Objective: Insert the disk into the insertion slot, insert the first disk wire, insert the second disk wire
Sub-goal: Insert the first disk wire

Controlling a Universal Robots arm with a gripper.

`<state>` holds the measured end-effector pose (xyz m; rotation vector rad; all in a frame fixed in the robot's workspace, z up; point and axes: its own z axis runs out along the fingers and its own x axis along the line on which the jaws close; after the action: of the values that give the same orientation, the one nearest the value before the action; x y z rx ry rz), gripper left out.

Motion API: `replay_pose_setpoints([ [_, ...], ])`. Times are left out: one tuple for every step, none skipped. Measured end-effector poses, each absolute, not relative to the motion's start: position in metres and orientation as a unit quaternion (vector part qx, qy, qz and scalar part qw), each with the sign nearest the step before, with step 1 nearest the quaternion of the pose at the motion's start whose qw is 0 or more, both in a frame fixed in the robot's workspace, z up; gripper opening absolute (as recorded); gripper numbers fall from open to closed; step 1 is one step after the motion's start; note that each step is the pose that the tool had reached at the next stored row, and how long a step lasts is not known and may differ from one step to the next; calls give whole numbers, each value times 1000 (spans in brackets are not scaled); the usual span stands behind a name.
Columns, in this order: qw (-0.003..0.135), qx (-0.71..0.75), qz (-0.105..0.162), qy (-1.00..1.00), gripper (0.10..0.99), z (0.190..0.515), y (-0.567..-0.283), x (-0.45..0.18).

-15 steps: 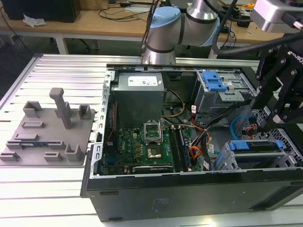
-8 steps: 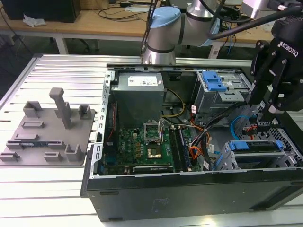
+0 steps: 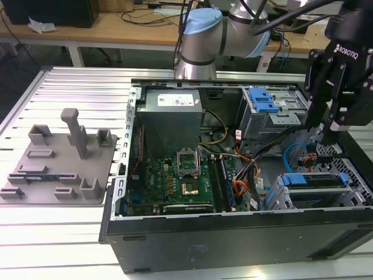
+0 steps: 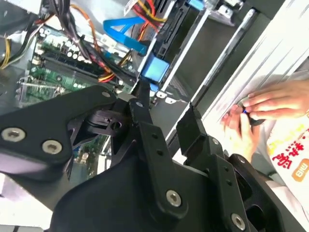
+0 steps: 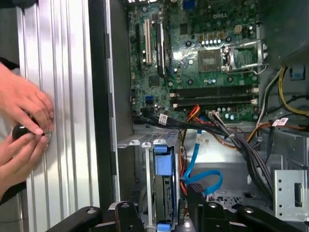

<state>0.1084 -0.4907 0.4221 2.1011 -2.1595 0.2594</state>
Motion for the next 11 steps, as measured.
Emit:
replay_pose_setpoints([
  [54,692,91,-715,502,422,-491,108],
  [52,690,93,-716,502,422,-491,108],
  [50,689,95,-716,502,421,-491,108],
  [49,688,96,-717,502,421,-491,108],
  [49,688,96,-718,502,420,-491,108],
  [49,685,96,-720,502,419,-491,108],
  [49,684,96,-721,502,418,-491,108],
  [49,684,96,-722,502,416,-490,110],
  [50,684,96,-721,502,414,-488,116],
  [50,684,97,-721,502,413,-488,122],
  [50,684,97,-721,502,412,-488,125],
])
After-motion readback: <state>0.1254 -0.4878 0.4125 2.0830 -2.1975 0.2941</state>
